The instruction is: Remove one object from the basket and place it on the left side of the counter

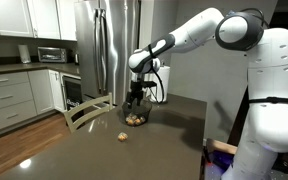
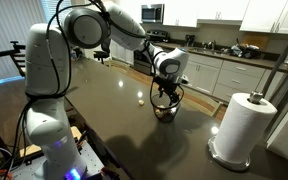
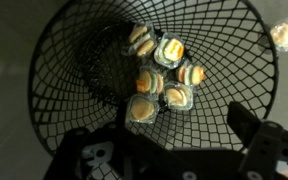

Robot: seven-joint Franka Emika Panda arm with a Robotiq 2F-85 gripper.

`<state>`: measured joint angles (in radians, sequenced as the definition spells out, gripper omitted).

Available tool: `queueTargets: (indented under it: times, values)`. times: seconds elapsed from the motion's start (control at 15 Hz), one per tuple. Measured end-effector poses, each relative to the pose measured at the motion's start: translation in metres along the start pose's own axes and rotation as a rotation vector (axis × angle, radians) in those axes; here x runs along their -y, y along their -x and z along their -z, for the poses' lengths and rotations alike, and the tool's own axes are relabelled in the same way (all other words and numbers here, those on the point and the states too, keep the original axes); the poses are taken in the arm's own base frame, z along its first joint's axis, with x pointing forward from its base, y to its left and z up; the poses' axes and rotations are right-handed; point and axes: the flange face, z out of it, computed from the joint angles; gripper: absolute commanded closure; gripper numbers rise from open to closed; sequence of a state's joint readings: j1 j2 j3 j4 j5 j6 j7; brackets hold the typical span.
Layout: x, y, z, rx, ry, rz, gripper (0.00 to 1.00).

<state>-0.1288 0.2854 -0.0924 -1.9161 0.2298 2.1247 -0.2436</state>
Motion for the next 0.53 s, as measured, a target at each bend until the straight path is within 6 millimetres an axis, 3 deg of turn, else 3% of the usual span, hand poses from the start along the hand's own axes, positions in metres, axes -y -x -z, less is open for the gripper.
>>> queueTargets:
  times: [0.53]
  values:
    - [-0.001,-0.001,-0.016,0.029,0.043,-0.057,0.0]
